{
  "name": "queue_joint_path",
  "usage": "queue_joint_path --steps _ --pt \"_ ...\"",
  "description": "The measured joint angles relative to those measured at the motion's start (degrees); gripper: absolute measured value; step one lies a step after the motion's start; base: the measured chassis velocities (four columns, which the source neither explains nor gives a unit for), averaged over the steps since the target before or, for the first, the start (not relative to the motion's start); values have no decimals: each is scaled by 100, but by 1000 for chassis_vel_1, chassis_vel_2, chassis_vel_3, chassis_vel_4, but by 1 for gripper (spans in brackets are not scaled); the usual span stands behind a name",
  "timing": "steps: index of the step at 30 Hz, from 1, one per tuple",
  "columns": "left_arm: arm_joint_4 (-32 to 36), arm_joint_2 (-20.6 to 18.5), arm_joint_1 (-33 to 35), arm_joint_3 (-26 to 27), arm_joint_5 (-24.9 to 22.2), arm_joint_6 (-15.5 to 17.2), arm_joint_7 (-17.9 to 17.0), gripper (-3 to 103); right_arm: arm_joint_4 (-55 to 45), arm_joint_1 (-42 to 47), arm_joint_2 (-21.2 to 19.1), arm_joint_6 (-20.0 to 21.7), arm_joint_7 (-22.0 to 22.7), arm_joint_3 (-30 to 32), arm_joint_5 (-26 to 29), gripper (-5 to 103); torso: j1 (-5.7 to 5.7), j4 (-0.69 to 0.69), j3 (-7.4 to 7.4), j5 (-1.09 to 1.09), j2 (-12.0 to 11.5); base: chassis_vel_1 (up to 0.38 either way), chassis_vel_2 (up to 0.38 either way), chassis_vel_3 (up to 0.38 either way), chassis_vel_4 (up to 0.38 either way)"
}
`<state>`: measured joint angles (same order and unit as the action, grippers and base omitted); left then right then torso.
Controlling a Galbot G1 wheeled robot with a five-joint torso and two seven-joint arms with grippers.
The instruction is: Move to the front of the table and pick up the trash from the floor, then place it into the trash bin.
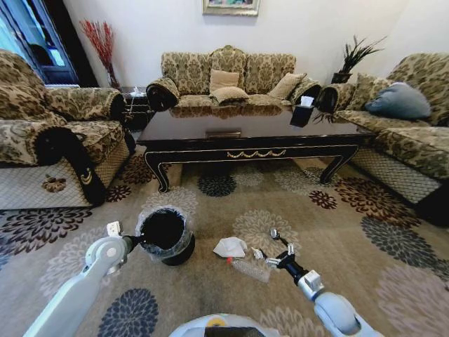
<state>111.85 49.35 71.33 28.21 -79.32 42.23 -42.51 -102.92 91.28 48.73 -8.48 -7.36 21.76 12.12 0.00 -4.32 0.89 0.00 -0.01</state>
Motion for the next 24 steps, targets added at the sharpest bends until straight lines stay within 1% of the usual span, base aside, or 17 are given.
queue_joint_path --steps 1,2,5,6,10,12,14,15,16,17,18,19,20,21,22,24 --pt "0 0 0 0 0 0 0 0 0 0 0 0 0 0 0 100 0 0 0 0 0 0 0 0 0" --pt "77 -26 12 -41 -47 0 -27 0 158 -168 -144 2 -14 -264 -15 100 0 0 -1 0 0 0 0 0 0" --pt "162 -32 53 -109 -111 -4 -109 0 516 -491 -344 -20 5 -791 -149 100 0 2 0 1 0 0 0 0 0" --pt "162 -32 53 -109 -111 -4 -109 0 516 -491 -344 -20 5 -791 -149 100 0 2 0 1 0 0 0 0 0" --pt "200 -32 147 -185 -190 -6 -164 0 748 -790 -518 8 -116 -1362 -178 100 0 0 0 0 0 0 0 0 0" --pt "200 -46 164 -209 -201 -7 -165 0 793 -865 -548 23 -155 -1475 -154 100 0 1 -1 -1 1 0 0 0 0" --pt "198 -115 188 -275 -142 -7 -81 0 873 -981 -580 46 -201 -1625 -113 100 0 2 0 -1 0 0 0 0 0" --pt "159 -183 179 -347 99 -7 189 0 942 -1067 -585 63 -225 -1720 -91 100 0 2 0 0 0 0 0 0 0" --pt "98 -259 128 -423 423 -7 545 0 985 -1097 -563 79 -227 -1743 -62 100 0 4 0 -1 0 0 0 0 0" --pt "98 -259 128 -423 423 -7 545 0 985 -1097 -563 79 -227 -1743 -62 100 0 4 0 -1 0 0 0 0 0" --pt "39 -382 44 -504 711 -7 921 0 1009 -1110 -529 105 -227 -1757 -1 100 0 0 0 -3 0 0 0 0 0" --pt "28 -414 27 -517 765 -7 1003 0 1015 -1114 -519 114 -227 -1764 19 100 0 -1 0 -2 0 0 0 0 0" --pt "-41 -616 -56 -582 1163 -7 1551 0 1047 -1133 -488 133 -227 -1794 54 100 0 -3 0 0 0 0 0 0 0" --pt "-85 -760 -105 -615 1477 -10 1903 0 1071 -1144 -480 134 -227 -1815 54 100 0 -2 0 -2 0 0 0 0 0" --pt "-85 -760 -105 -615 1477 -10 1903 0 1071 -1144 -480 134 -227 -1815 54 100 0 -2 0 -2 0 0 0 0 0" --pt "-153 -1042 -220 -686 1786 -11 2371 0 1122 -1164 -476 134 -236 -1860 48 100 0 1 0 0 1 0 0 0 0"
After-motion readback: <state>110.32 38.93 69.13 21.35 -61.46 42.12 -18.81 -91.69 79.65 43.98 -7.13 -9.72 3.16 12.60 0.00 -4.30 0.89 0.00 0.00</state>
